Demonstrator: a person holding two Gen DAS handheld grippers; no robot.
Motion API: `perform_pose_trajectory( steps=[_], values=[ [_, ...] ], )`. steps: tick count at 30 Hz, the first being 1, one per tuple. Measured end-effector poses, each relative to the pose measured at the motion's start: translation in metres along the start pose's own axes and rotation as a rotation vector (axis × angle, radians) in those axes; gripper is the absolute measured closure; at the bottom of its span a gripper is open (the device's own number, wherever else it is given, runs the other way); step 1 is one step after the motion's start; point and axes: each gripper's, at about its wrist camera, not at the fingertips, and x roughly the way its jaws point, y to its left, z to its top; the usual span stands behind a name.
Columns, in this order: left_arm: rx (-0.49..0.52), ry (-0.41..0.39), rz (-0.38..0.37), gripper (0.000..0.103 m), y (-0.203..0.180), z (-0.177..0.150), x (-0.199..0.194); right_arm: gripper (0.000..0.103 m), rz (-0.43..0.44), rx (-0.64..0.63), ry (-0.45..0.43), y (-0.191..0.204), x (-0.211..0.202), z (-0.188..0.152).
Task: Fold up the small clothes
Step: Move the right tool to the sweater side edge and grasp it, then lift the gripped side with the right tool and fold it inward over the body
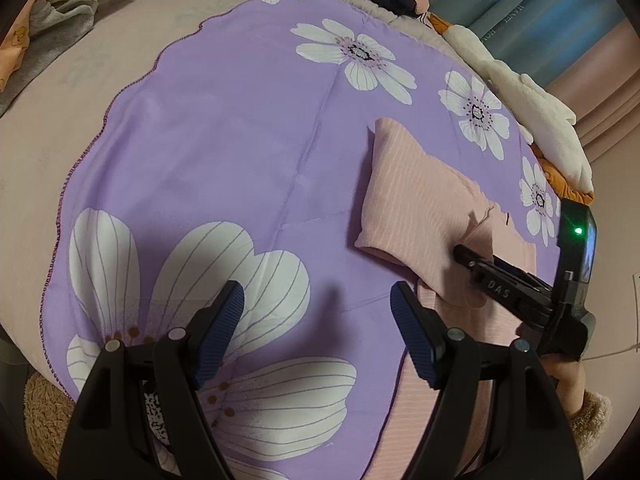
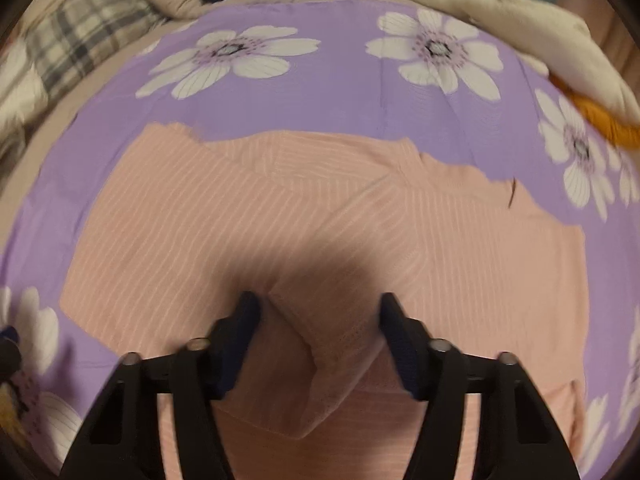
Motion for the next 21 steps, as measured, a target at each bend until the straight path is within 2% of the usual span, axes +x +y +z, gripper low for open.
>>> perform_pose_trajectory(
  steps=[2,4,6,13,21],
  values=[
    [-0.005,0.010,0.002,0.028,0.000,0.000,0.003,0.066,0.003,0.016,-0.008,-0.004,-0.002,-0.002],
    [-0.001,0.014,0.000,0.028,-0.001,-0.001,0.003,0.088,-0.011,0.030,-0.012,-0.011,-0.006,-0.003],
    [0.004,0.011,-0.009,0.028,-0.002,-0.002,0.002,0.088,0.000,0.048,-0.029,-0.016,-0.014,-0.003],
    [-0.006,0.012,-0.012,0.028,0.000,-0.002,0.000,0.089,0.081,0.113,-0.169,-0.034,-0.066,0.005],
    [-0.003,0.008,-0.018,0.028,-0.003,-0.003,-0.004,0.089,0.085,0.137,-0.331,-0.059,-0.118,0.031]
  ],
)
